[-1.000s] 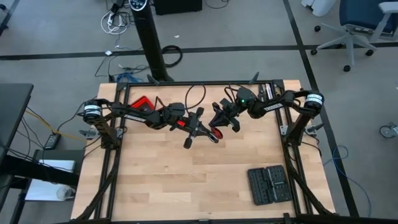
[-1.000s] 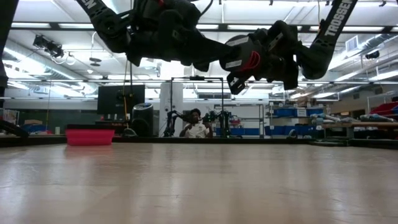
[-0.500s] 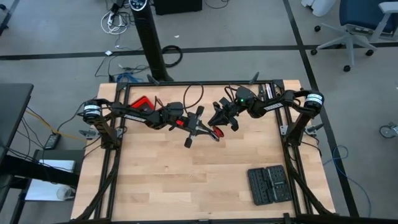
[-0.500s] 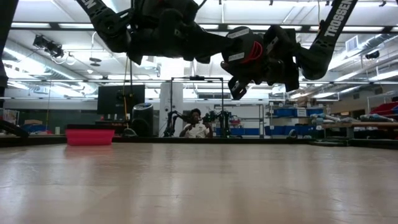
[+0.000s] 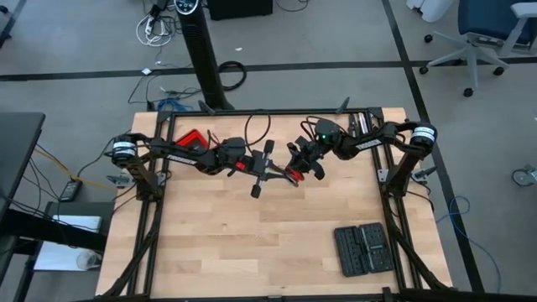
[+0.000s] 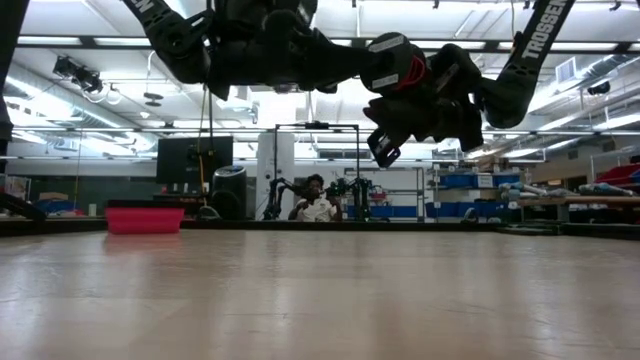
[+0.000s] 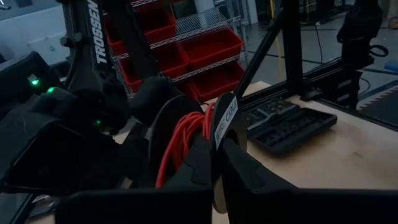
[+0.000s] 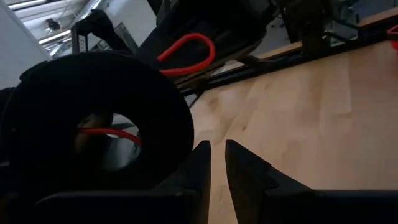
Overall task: Coil cords
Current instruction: Coil the wire to the spool
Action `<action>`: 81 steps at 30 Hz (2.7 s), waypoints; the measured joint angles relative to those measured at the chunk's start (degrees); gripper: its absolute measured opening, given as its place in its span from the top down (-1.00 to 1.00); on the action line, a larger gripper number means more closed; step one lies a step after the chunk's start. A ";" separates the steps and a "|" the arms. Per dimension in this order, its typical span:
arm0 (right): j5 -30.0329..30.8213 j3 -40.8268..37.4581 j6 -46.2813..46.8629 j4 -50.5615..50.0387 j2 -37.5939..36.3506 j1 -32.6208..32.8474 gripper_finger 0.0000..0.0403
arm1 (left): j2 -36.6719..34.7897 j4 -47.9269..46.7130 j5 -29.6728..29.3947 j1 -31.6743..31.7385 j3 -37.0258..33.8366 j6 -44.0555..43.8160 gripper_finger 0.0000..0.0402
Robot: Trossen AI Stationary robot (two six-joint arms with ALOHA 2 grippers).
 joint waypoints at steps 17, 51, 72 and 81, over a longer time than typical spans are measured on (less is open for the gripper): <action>-9.59 0.00 -1.12 -6.40 0.00 0.87 0.75 | 0.00 0.91 -4.10 0.16 0.07 0.18 0.94; 1.02 -0.02 -15.61 -41.49 -2.98 -11.85 0.75 | -0.15 -15.52 -8.16 -1.29 -0.02 -0.09 0.93; 18.38 -0.02 -24.71 -43.74 -13.84 -7.73 0.75 | -0.15 -34.72 -27.20 -6.53 -0.02 -13.15 0.94; 18.36 -0.02 -24.58 -43.14 -13.68 -7.73 0.75 | -0.02 -40.48 -35.22 -6.94 -0.02 -14.07 0.94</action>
